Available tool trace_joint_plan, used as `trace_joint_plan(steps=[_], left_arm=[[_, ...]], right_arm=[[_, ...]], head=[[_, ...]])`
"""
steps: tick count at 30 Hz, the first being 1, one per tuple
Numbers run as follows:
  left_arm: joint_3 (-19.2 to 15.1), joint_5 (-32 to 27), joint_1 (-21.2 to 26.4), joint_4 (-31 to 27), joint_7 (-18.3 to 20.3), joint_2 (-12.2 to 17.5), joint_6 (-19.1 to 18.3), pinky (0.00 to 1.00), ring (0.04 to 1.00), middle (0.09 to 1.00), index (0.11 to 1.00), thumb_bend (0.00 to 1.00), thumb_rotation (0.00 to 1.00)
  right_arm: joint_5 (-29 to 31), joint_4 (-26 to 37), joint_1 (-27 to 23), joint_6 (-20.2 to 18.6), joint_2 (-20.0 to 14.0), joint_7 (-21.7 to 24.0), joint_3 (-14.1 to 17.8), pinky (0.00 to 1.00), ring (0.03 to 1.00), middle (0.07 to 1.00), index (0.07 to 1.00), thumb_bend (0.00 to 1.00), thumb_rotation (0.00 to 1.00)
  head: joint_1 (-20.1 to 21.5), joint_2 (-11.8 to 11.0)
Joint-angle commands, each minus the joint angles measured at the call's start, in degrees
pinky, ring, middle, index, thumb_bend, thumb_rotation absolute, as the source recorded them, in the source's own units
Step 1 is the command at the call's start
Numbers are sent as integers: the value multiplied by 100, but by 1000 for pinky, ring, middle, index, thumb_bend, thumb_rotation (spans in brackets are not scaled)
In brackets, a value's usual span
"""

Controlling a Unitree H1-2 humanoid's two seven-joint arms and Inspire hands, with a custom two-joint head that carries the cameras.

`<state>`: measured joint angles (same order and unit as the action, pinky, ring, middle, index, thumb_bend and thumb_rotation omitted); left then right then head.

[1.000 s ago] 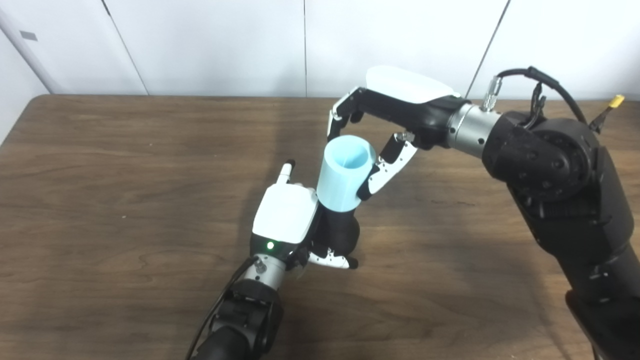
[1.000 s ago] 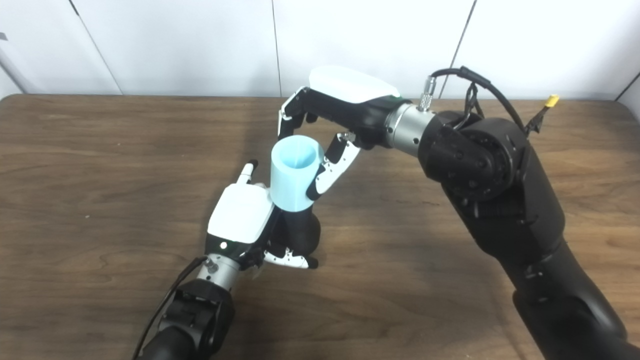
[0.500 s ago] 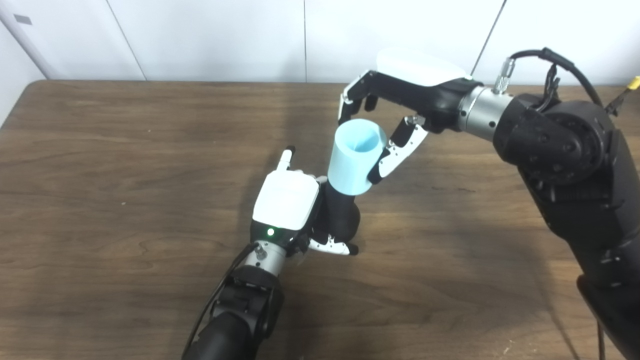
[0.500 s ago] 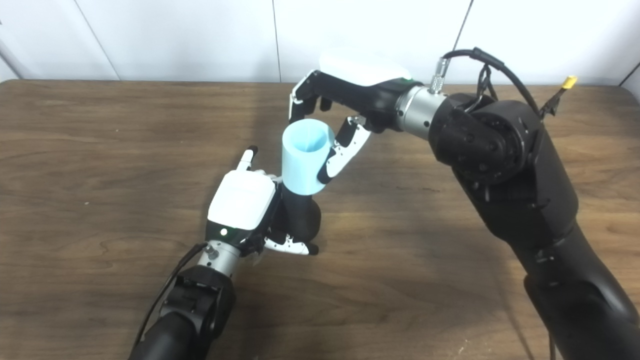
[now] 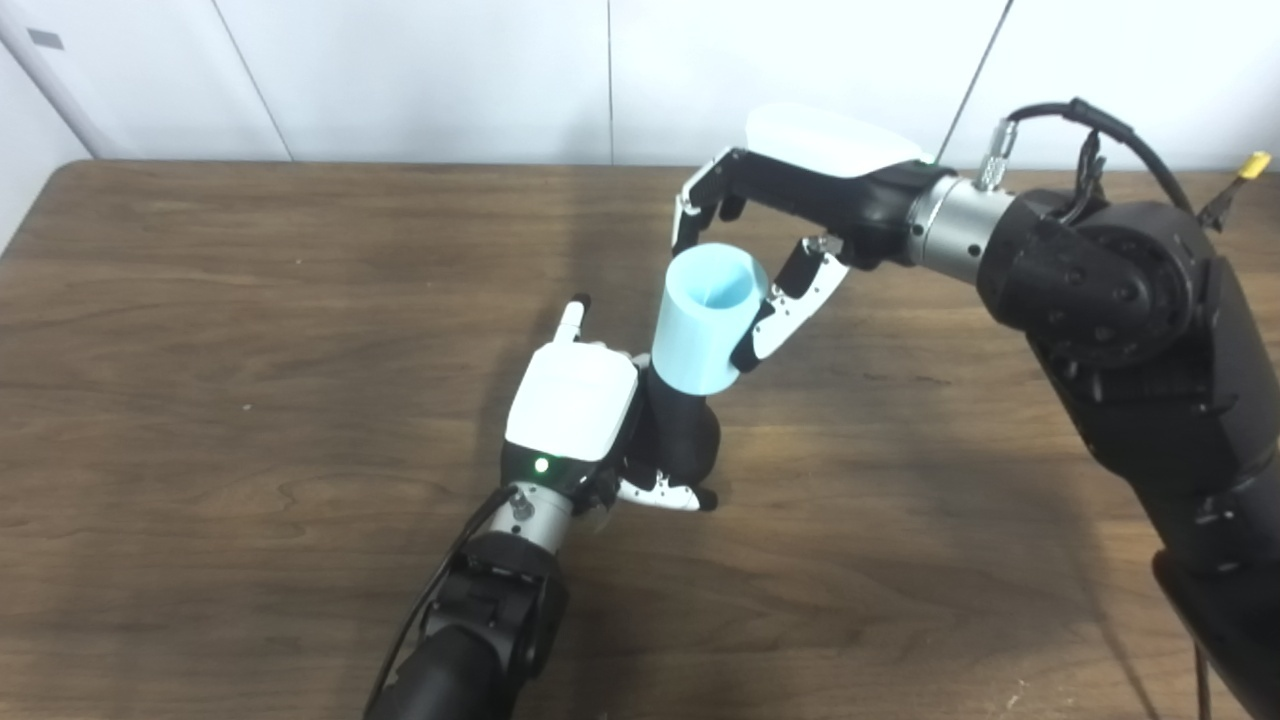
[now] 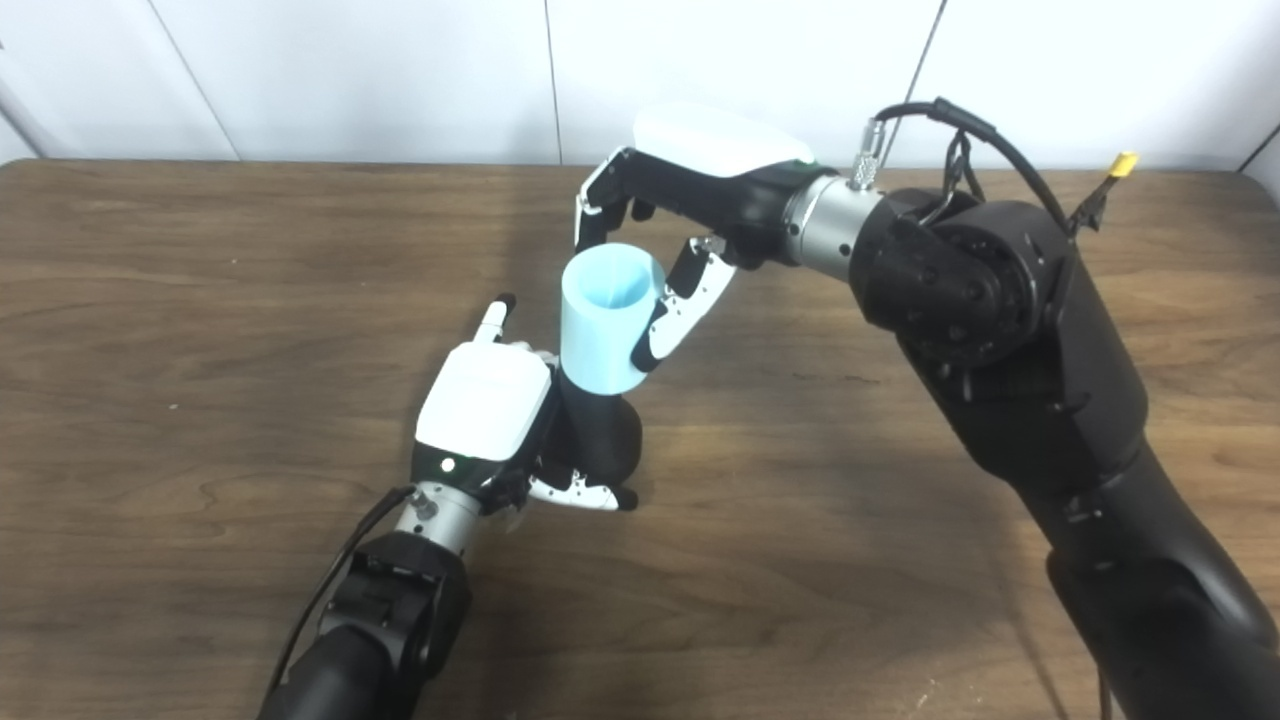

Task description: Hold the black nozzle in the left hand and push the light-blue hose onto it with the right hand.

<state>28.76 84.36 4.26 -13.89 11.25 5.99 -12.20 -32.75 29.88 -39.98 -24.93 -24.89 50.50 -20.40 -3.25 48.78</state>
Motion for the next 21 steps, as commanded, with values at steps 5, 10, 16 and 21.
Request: trace_joint_plan(steps=[5,10,16,21], left_arm=[[137,153,-61,22,129,-41,53,998,631,525,463,522,0],[151,133,-57,48,76,-42,45,1000,635,525,463,522,0],[156,137,-49,32,112,-48,37,1000,636,522,465,522,0],[157,139,-51,2,173,-50,42,1000,641,525,463,522,0]], right_arm=[[12,38,-108,120,80,-191,-83,656,716,646,482,524,135],[74,60,-112,6,162,-220,-17,668,721,653,481,524,134],[78,56,-142,-61,194,-199,-8,685,730,659,482,523,134],[52,42,-176,-55,190,-222,-11,687,732,660,481,524,135]], head=[[2,-2],[-3,3],[-7,23],[17,31]])
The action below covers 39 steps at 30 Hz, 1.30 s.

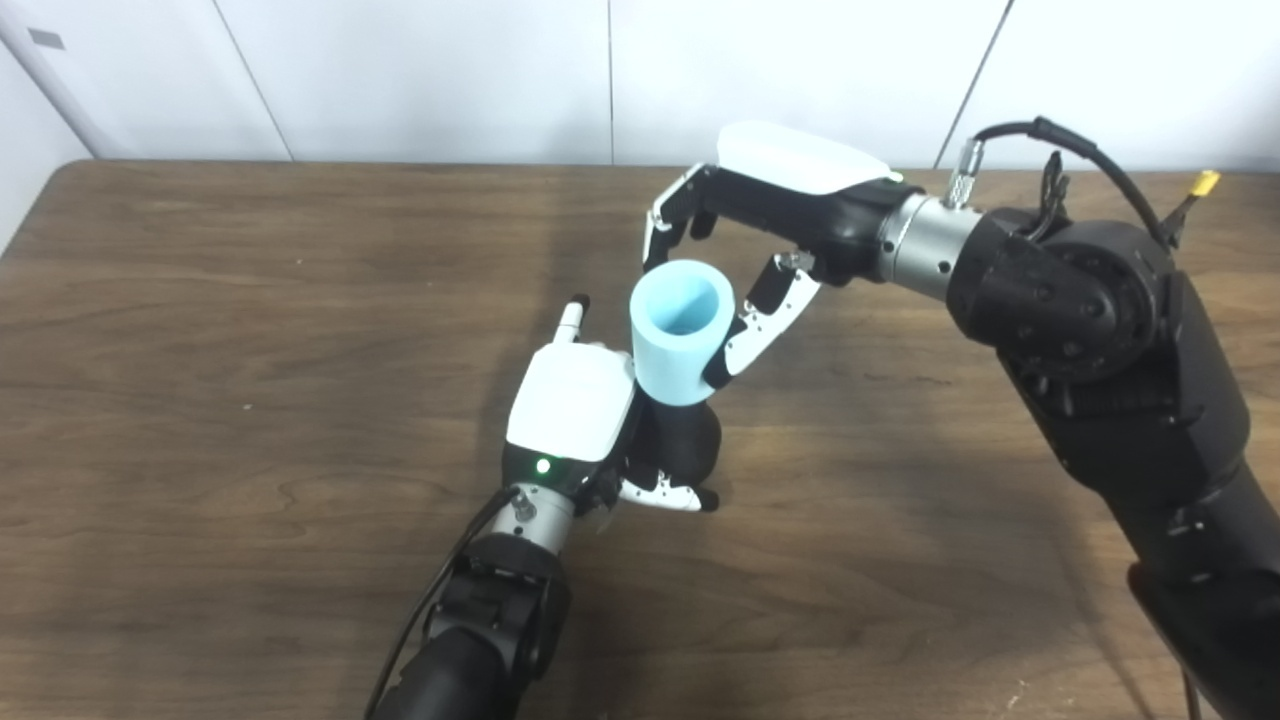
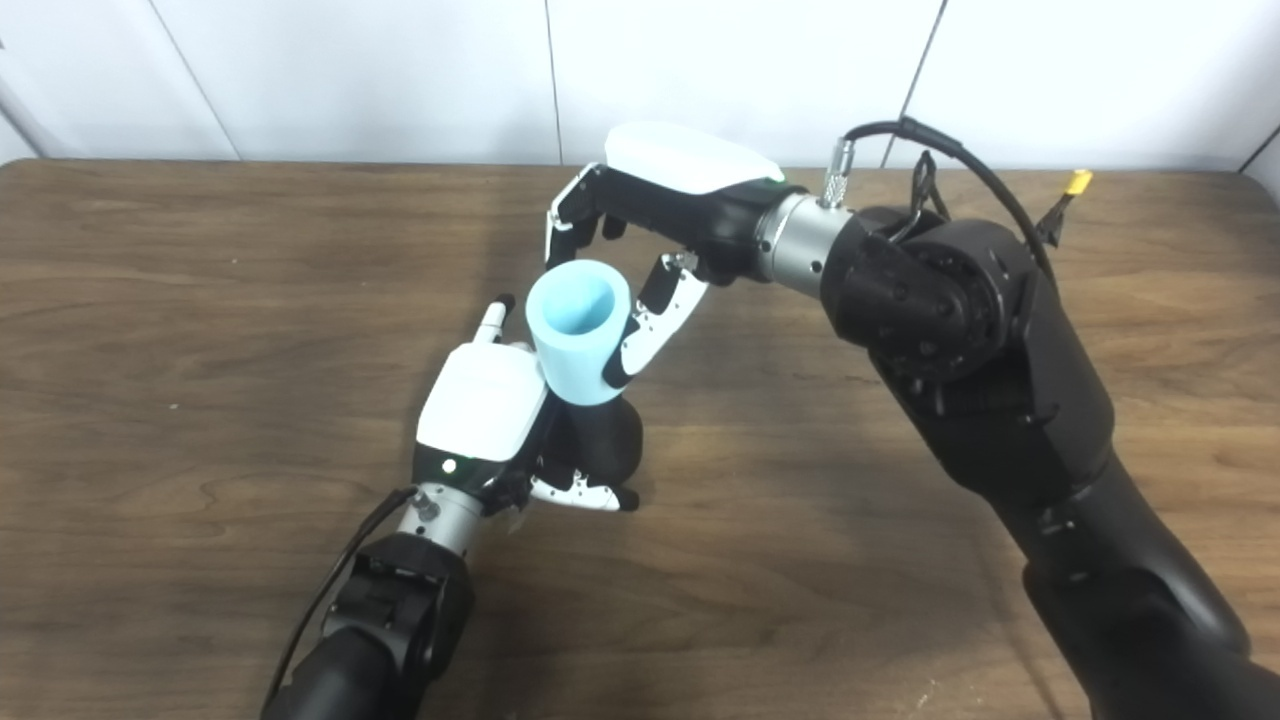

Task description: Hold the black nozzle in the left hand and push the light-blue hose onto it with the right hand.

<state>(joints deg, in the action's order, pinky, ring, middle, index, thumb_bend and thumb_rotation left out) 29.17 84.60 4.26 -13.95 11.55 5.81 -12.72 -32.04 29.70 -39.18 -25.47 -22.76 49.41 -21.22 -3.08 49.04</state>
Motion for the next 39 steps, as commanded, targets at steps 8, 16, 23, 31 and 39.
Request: trace_joint_plan(steps=[8,16,23,31,39], left_arm=[[114,86,-65,13,69,-41,95,1000,633,520,466,522,0],[119,95,-74,-35,114,-29,104,1000,634,521,466,522,0],[119,109,-87,-41,88,-17,107,1000,634,517,468,523,0],[107,86,-100,-48,94,-14,112,1000,632,510,473,524,0],[103,78,-95,-43,77,-7,121,1000,628,510,473,524,0]], right_arm=[[-13,15,-236,10,-77,-89,71,671,722,654,482,524,134],[-16,-143,-195,46,-157,-113,98,689,735,664,482,523,134],[45,-376,-121,175,-164,-233,146,700,724,652,482,523,133],[96,-590,-80,326,-183,-359,138,685,701,639,482,523,132],[106,-460,-23,420,-152,-429,145,691,705,635,483,524,135]], head=[[-26,17],[-29,25],[-22,35],[-22,41],[-15,43]])
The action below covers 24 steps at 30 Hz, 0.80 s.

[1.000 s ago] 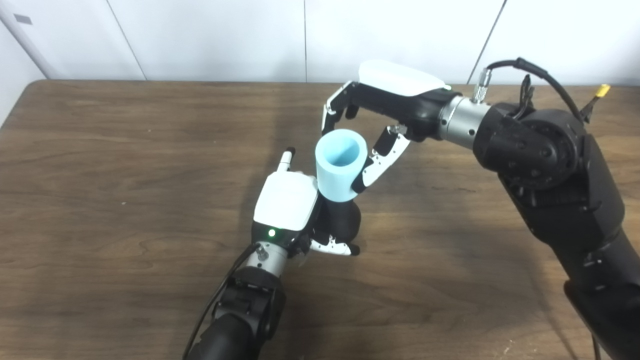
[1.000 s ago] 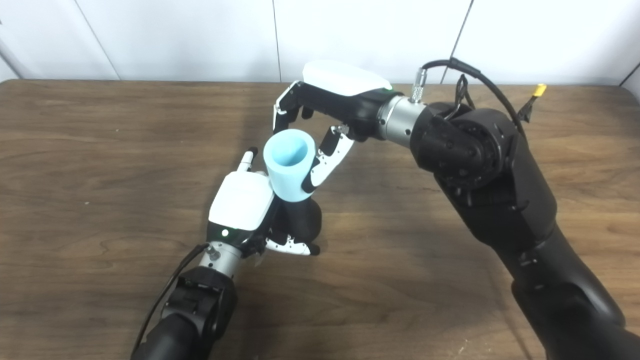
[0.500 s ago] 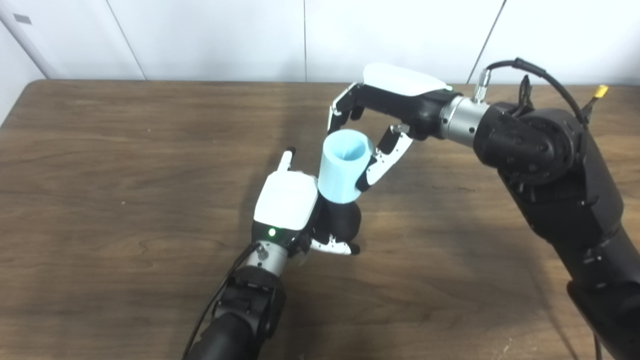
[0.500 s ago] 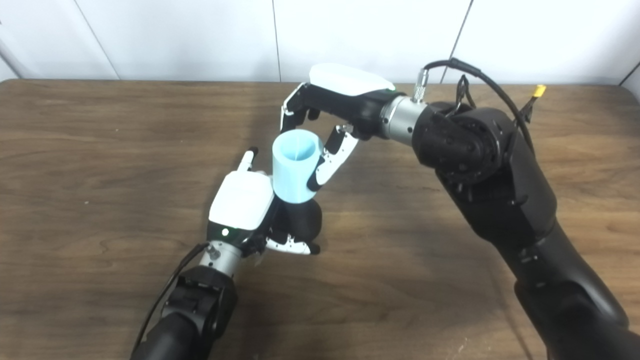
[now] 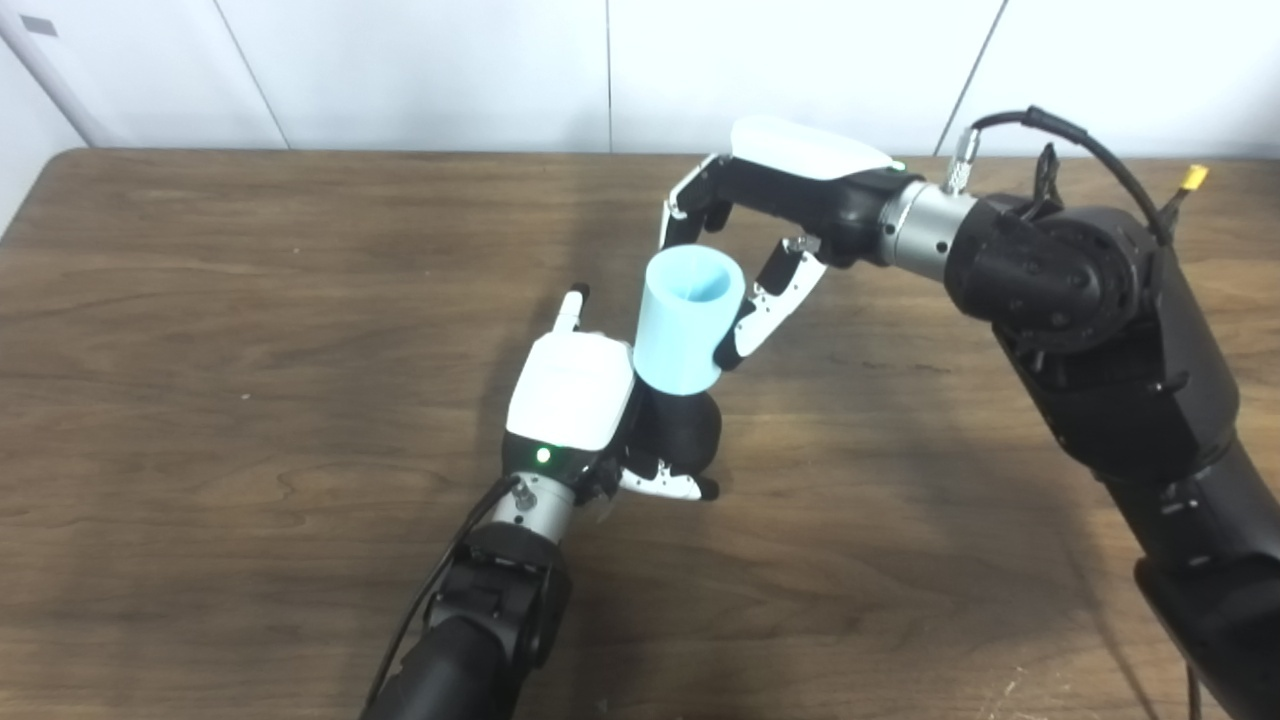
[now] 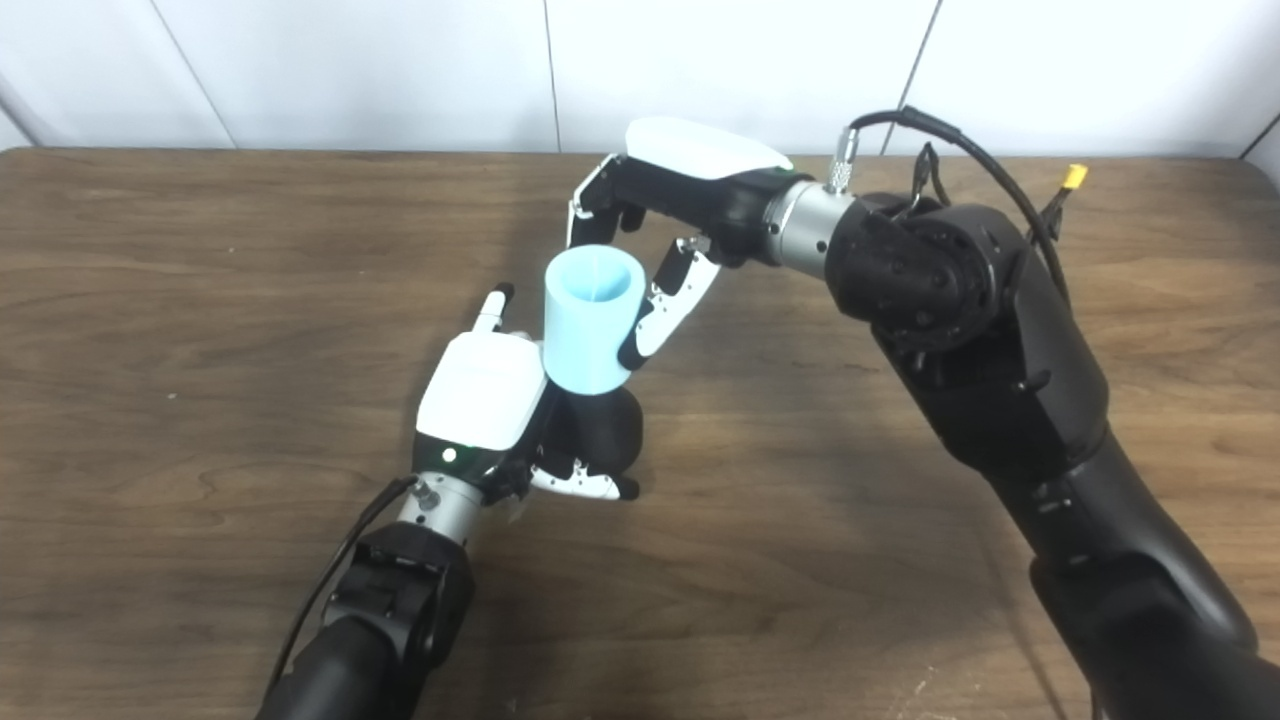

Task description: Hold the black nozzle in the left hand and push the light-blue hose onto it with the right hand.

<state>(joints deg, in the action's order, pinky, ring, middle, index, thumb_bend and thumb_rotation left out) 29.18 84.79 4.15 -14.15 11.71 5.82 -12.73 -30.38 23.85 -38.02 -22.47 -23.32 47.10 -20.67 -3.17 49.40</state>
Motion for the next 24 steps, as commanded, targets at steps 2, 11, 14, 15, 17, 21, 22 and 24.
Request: trace_joint_plan(steps=[2,11,14,15,17,21,22,24], left_arm=[[103,58,-78,-22,74,-6,125,1000,627,510,473,524,0],[109,78,-71,8,65,-23,104,1000,625,512,471,524,0],[118,94,-71,-4,125,-24,103,1000,632,518,467,523,0],[120,100,-71,-11,142,-23,104,1000,635,522,465,522,0],[123,112,-72,-27,165,-22,105,1000,638,526,461,521,0],[109,79,-77,-26,136,-23,108,1000,638,522,465,522,0],[108,82,-78,-26,134,-23,107,1000,636,519,466,522,0],[108,89,-77,-31,166,-20,106,1000,635,519,467,522,0]], right_arm=[[-43,172,-120,109,-73,-223,109,673,702,641,484,525,140],[70,561,-116,-184,-81,-102,234,650,720,688,636,974,308],[64,746,-159,-287,-167,2,226,644,732,713,693,969,454],[80,797,-172,-328,-189,35,237,641,736,725,717,968,499],[93,871,-185,-395,-222,101,258,625,746,758,771,942,575],[-1,1012,-188,-435,-300,236,259,658,799,824,874,845,784],[-2,1035,-181,-436,-304,254,274,684,818,841,888,822,830],[-65,1108,-162,-433,-335,261,282,713,843,862,903,798,889]], head=[[-10,1],[-12,3],[-14,-1],[-16,4],[-18,5],[-26,11],[-26,11],[-24,16]])
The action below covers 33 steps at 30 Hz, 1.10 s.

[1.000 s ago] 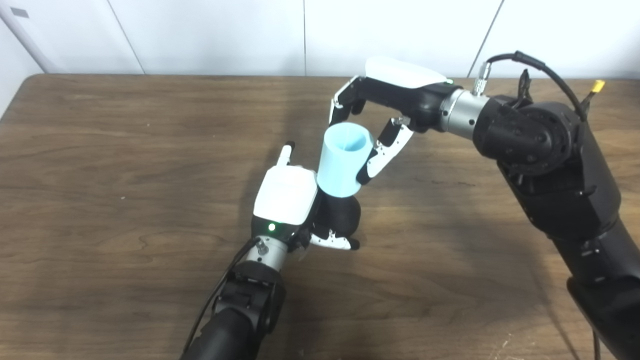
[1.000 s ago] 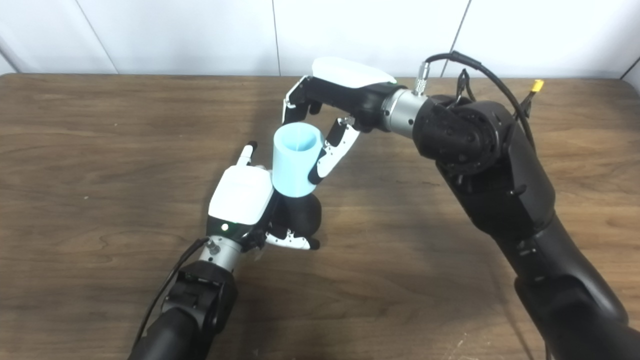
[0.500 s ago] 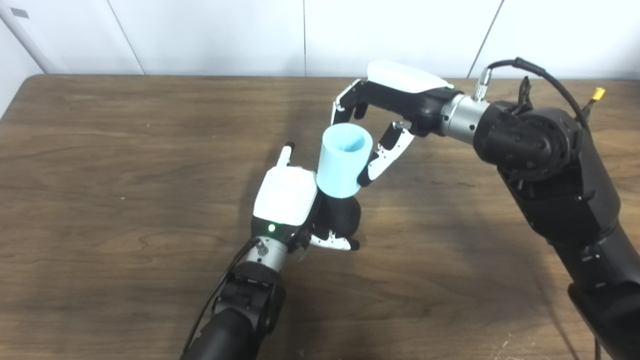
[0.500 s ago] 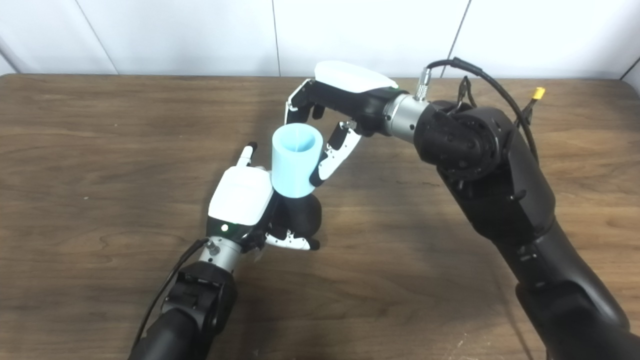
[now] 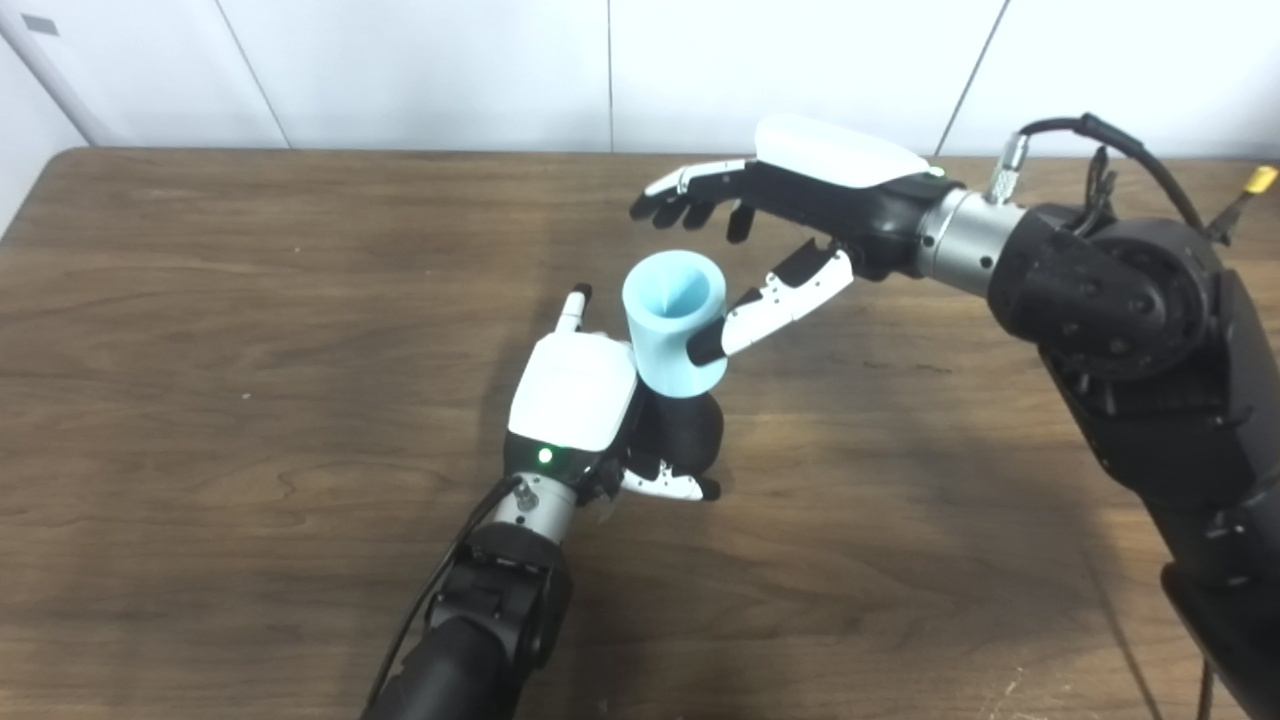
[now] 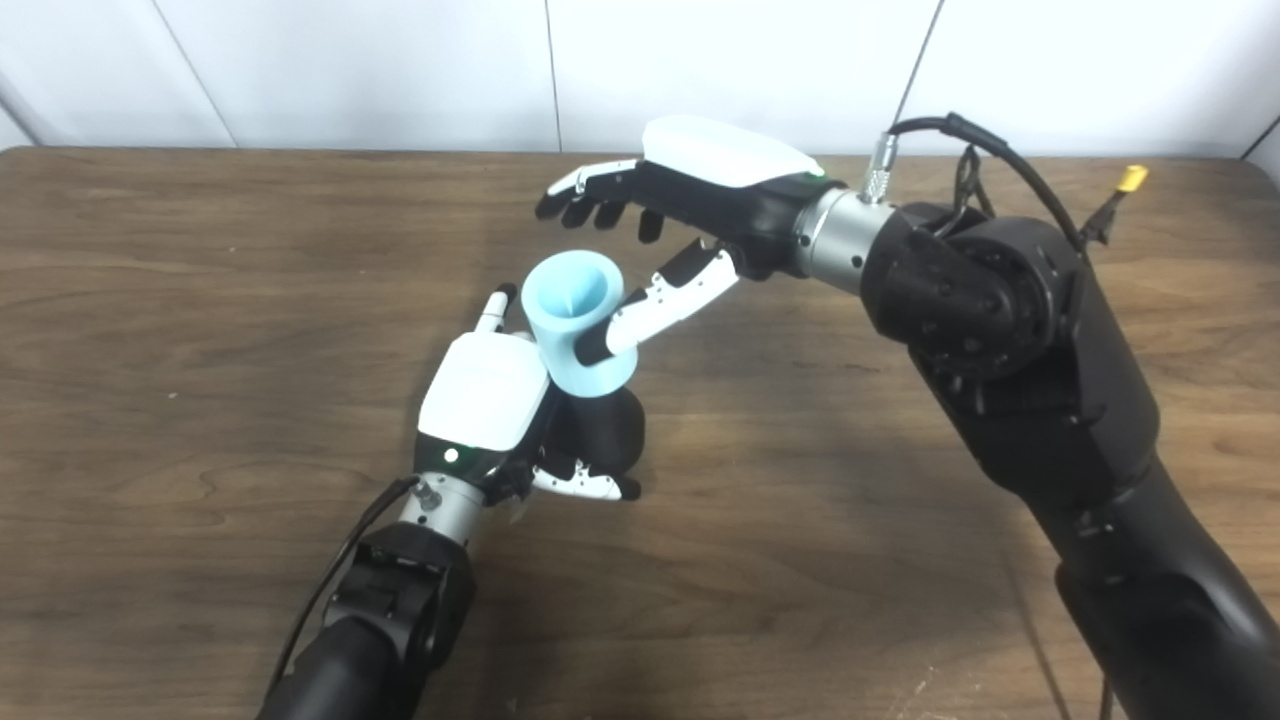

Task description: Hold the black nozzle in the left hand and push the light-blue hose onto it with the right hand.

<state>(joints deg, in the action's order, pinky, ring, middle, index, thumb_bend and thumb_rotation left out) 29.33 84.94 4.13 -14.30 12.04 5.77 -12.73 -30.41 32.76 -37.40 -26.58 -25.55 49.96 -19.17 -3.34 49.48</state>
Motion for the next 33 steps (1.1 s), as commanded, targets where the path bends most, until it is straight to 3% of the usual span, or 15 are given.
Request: trace_joint_plan(steps=[1,6,14,19,25,33], left_arm=[[93,74,-73,-17,148,-13,107,1000,638,522,465,522,0],[97,67,-82,2,91,-9,119,1000,634,521,465,522,0],[77,23,-94,6,91,15,130,1000,636,519,467,522,0],[86,40,-99,3,109,23,134,1000,634,517,468,523,0],[76,37,-104,-1,111,31,132,1000,632,523,464,522,0],[82,1,-103,55,-35,55,157,983,630,547,449,516,0]], right_arm=[[-93,242,-217,-23,-121,-18,138,730,861,875,908,779,917],[-11,280,-157,88,-254,-124,232,753,874,888,909,771,968],[-145,638,141,319,-270,-348,274,828,901,900,906,784,934],[-441,633,532,1015,-97,-911,254,862,940,921,912,777,880],[-523,631,898,1710,2,-1180,210,975,983,956,931,738,912],[-711,628,1214,2294,158,-1249,167,924,931,897,846,709,927]], head=[[-7,7],[-8,3],[-2,-2],[-30,2],[-5,12],[-21,-8]])
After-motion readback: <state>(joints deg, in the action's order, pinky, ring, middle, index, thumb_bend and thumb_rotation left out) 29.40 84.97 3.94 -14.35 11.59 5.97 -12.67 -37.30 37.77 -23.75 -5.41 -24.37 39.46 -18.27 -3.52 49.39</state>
